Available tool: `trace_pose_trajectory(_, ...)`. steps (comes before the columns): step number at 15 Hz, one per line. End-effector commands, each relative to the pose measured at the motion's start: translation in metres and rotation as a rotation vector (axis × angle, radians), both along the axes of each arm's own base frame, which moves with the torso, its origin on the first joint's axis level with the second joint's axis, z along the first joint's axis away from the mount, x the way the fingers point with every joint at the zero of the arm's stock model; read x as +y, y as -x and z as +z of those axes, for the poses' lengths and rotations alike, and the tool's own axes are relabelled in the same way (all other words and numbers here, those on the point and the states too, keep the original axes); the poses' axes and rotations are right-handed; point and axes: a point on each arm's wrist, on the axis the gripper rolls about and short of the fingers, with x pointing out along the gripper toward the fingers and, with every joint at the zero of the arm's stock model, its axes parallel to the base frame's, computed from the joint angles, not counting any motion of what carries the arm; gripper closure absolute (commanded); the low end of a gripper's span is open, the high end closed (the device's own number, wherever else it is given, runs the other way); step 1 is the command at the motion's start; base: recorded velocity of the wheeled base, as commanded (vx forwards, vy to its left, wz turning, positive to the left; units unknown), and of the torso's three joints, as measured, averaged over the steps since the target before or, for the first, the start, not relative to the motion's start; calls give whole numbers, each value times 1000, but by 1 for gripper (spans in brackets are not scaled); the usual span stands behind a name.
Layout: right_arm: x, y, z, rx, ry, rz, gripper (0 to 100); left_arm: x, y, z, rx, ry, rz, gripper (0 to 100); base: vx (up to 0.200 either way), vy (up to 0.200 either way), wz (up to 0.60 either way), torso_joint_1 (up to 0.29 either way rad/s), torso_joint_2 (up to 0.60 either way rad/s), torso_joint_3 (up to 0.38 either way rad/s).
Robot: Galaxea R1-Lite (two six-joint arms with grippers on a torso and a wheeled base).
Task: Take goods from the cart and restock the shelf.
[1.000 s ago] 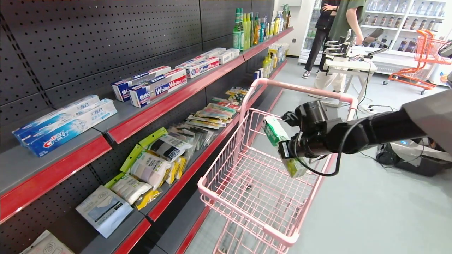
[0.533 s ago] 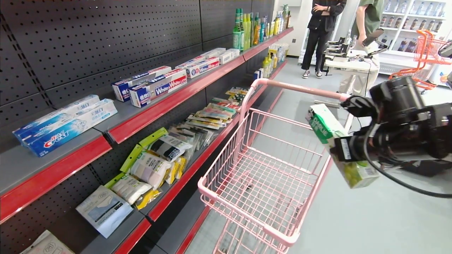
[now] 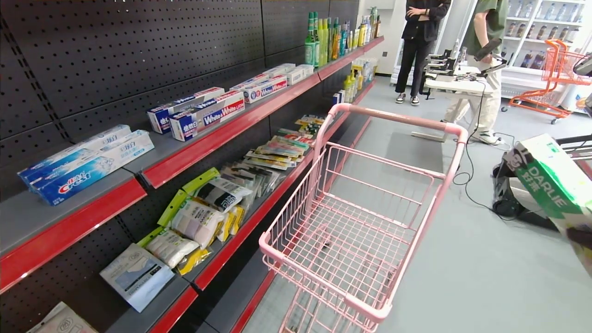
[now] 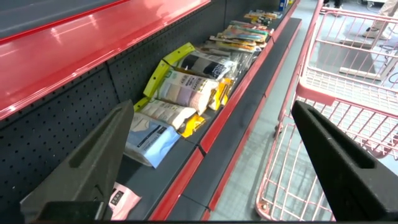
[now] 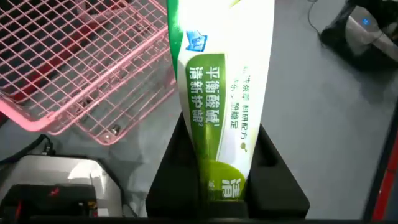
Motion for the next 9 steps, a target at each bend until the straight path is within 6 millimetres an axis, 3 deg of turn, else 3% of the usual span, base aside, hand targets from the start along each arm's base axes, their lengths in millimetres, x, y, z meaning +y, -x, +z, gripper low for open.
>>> trace_pose_trajectory(1,-10,39,-5,-74,16,-39,100,0,0,0,0,2,0,0,0,0,0,0,0,0)
trace_pose_trajectory(6,-14,65,-27,-80,50,-38,100,0,0,0,0,0,0,0,0,0,0,6,-8,-10)
trace_pose_trajectory(9,-16,74,-34,-86,106,-52,100,0,0,0,0,0,0,0,0,0,0,168,-386,-217)
